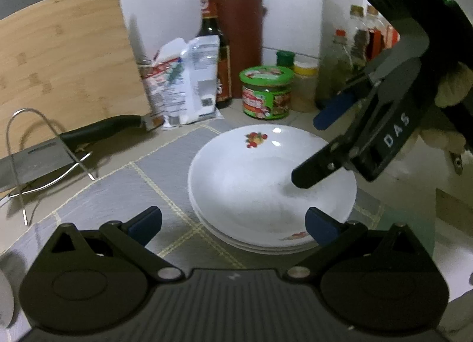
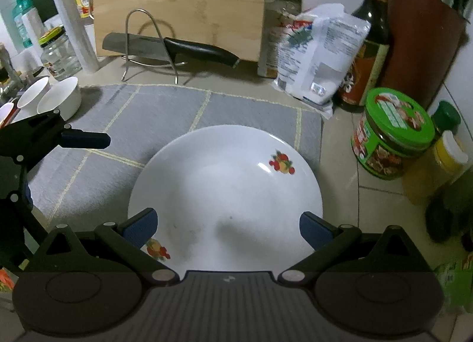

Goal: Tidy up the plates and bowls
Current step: 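Lower the fruit-decal plate onto the stack and open the right gripper, then withdraw the right gripper while the left gripper moves toward a white bowl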

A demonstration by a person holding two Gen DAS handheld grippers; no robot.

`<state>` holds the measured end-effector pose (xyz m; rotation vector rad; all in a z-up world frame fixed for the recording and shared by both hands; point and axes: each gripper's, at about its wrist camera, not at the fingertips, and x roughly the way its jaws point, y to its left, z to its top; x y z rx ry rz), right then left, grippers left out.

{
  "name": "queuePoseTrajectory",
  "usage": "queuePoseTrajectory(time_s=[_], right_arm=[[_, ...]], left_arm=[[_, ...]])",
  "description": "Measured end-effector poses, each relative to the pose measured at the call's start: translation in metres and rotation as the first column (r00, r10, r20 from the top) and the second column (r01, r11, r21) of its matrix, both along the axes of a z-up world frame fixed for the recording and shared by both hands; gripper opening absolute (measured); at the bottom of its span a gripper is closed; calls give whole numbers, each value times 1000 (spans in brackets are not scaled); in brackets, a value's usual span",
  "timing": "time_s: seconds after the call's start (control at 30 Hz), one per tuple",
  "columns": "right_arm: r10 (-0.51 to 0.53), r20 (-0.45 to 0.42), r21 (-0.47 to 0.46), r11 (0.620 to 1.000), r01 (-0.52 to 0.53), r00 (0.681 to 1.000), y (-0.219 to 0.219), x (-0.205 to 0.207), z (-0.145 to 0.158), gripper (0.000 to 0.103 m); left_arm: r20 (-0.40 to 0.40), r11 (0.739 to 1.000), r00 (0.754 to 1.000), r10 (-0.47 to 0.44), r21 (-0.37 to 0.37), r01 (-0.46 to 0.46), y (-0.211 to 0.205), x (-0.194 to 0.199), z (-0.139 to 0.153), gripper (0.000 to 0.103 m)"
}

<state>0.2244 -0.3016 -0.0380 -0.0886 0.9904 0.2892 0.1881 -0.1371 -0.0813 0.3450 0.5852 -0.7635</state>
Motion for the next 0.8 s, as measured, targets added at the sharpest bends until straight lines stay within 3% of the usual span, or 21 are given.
queuePoseTrajectory(time_s=[0.23, 0.47, 0.8], right_arm=[[33, 64, 21, 999, -35, 997, 9, 2, 6, 103], [87, 131, 19, 996, -90, 988, 28, 3, 10, 103], [65, 203, 23, 997, -71, 977, 72, -12, 14, 103]], left_arm=[[5, 994, 995, 104, -22, -104, 11, -6, 6, 102], [3, 973, 973, 230, -34, -229, 31, -19, 9, 102], [10, 963, 965, 263, -56, -262, 75, -42, 9, 102]])
